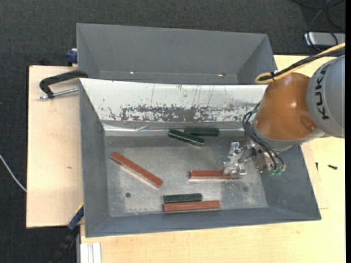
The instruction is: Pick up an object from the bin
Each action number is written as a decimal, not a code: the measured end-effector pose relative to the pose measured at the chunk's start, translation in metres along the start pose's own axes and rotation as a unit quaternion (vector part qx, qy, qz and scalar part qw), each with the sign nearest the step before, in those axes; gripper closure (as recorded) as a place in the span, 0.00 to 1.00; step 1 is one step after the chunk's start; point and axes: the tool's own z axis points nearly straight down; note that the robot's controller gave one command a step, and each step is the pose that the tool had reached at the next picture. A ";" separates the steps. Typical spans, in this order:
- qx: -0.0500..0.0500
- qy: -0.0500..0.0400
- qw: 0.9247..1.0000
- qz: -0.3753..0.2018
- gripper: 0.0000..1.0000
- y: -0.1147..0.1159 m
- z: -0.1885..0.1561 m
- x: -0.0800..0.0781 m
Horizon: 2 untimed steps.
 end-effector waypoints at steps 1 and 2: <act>0.000 0.000 1.000 0.000 0.00 0.000 0.000 0.000; 0.000 0.000 1.000 0.000 0.00 0.000 0.000 0.000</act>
Offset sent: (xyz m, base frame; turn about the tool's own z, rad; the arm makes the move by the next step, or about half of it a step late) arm 0.0000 0.0000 0.0000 0.0000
